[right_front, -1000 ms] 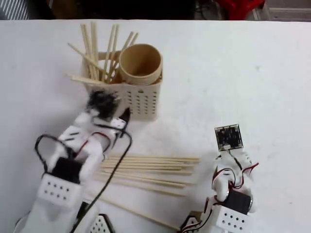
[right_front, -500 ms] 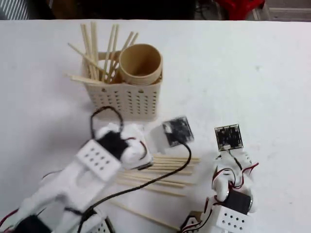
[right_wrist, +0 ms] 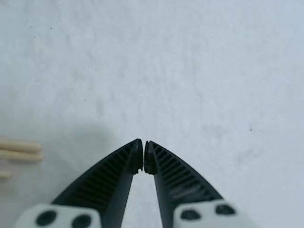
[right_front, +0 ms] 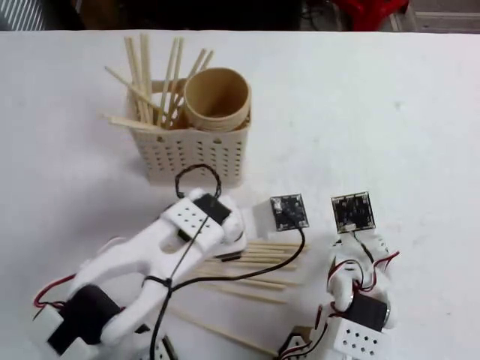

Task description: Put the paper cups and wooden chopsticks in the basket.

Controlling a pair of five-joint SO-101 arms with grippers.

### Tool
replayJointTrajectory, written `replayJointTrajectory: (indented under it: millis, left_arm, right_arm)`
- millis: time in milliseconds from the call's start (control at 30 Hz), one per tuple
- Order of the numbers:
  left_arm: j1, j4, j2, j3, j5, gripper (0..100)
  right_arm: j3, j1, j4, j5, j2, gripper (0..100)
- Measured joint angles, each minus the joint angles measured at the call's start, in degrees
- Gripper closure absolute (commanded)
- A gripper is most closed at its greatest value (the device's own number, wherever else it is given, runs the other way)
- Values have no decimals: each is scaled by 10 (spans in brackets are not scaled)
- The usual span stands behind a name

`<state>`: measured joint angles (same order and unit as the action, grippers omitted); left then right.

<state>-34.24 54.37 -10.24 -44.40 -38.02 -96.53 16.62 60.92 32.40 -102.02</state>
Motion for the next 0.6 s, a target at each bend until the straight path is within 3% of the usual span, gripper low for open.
replayJointTrajectory:
  millis: [600]
  left_arm:
    - [11, -29, 6, 0, 0, 864]
  right_arm:
    - [0, 0, 0, 0, 0, 974]
